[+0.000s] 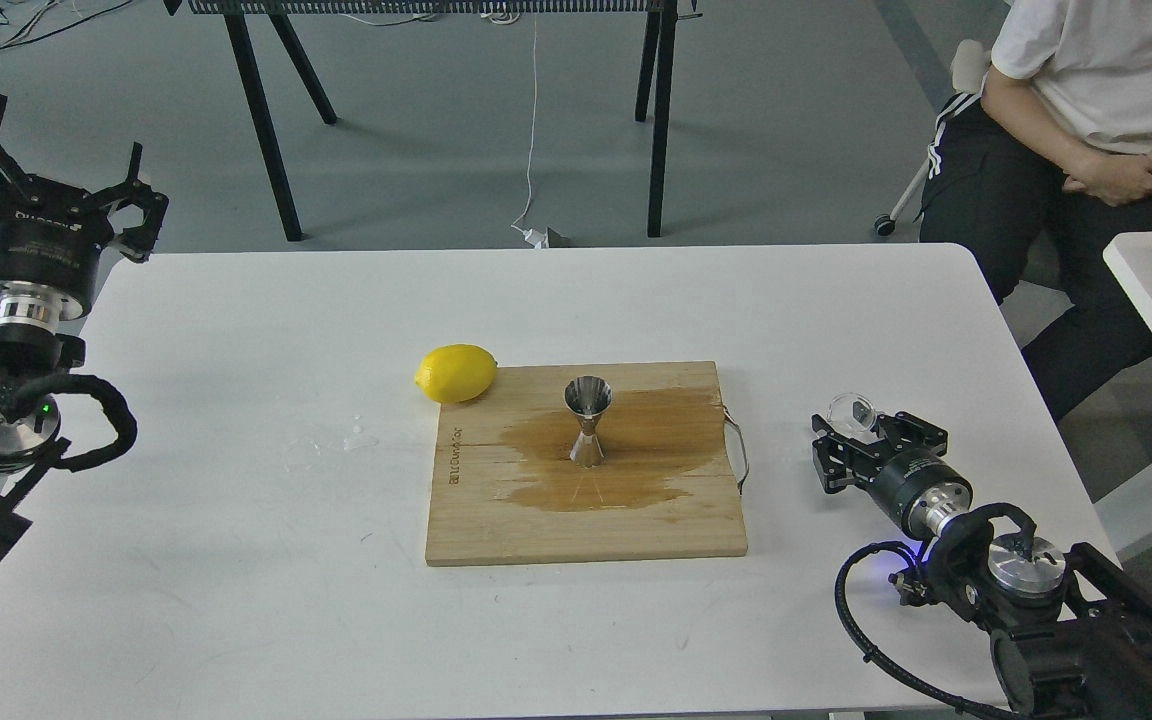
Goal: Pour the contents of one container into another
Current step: 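Lower the glass cup onto the table and open the right gripper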
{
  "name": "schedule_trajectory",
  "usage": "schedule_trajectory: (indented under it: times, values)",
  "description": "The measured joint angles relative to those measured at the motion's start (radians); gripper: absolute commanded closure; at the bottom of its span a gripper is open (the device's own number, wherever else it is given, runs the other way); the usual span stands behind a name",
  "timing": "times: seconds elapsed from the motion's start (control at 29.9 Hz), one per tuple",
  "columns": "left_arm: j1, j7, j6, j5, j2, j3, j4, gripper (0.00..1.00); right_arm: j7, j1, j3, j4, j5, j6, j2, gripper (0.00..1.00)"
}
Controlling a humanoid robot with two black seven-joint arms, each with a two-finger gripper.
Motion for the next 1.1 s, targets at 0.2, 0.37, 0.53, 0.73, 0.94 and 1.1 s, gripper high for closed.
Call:
schedule_trajectory:
  times: [0.2,0.37,0.53,0.73,0.94,1.1]
  values:
    - [0.000,0.000,-0.001,0.000,0.000,0.000,0.000,0.00,-0.001,0.000,0.002,0.000,0.000,0.029,0.000,0.62]
    - [0.001,0.000,-0.001,0.000,0.000,0.000,0.000,0.00,-0.001,0.000,0.007,-0.009,0.000,0.020,0.000,0.22]
    - [0.002,0.000,0.000,0.000,0.000,0.000,0.000,0.00,-0.001,0.000,0.011,-0.012,0.000,-0.011,0.000,0.08]
    - [0.002,0.000,0.001,0.000,0.000,0.000,0.000,0.00,0.001,0.000,0.015,-0.011,0.000,-0.023,0.000,0.04]
    - [0.002,0.000,-0.001,0.000,0.000,0.000,0.000,0.00,0.002,0.000,0.015,-0.005,0.000,-0.023,0.000,0.02]
    - [0.002,0.000,-0.003,0.000,0.000,0.000,0.000,0.00,0.002,-0.002,0.015,0.001,0.002,-0.021,0.000,0.02]
